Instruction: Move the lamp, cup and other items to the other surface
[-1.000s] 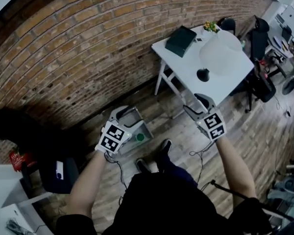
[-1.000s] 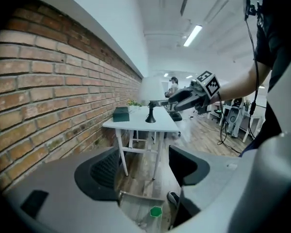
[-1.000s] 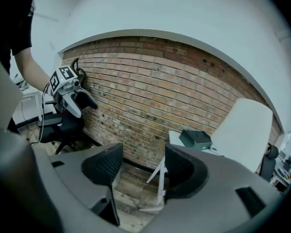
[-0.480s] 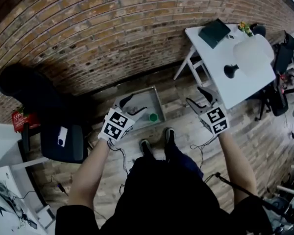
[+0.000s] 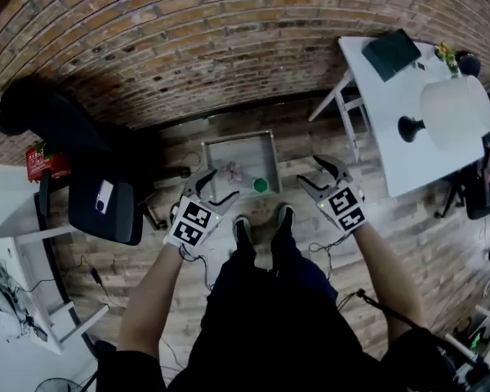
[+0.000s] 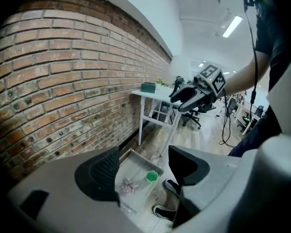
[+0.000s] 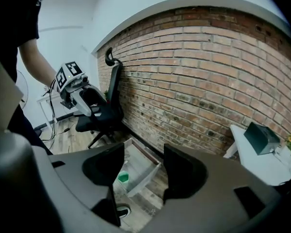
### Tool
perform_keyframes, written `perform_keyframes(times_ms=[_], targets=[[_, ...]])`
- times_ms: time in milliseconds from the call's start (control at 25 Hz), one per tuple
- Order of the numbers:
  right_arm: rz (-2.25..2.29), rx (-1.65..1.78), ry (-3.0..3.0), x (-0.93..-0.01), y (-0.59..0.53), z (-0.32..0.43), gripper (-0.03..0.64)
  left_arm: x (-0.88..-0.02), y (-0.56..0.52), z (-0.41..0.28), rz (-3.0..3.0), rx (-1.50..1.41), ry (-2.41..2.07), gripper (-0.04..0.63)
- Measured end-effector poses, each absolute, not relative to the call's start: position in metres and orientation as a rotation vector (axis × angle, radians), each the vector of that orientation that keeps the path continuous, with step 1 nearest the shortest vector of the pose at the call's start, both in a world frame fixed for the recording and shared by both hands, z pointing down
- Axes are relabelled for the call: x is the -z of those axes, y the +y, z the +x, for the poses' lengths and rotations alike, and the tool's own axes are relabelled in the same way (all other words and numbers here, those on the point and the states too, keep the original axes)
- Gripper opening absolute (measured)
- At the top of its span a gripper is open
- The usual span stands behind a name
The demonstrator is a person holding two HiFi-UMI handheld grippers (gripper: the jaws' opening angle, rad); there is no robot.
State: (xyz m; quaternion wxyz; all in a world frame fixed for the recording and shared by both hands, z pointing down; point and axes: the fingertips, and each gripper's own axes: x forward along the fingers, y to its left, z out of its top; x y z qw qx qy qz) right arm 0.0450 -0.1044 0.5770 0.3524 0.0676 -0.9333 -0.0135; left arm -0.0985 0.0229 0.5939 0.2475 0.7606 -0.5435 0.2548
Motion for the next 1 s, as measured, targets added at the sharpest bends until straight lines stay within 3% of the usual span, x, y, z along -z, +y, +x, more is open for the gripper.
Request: perform_keyframes(times_ms=[560,1000], targets=[[-0.141,-0.097,-2.302,-0.767,-0.07,0.026,0.264,-0.686,0.055,-0.06,1.77,-0.657,-1.56,0.313],[-0.166,-0.121,-2.186,-0.868,-0.032,-0.004,0.291,-0.767,0.076,-0.069,1.711,-0.557,-1.505,0.313]])
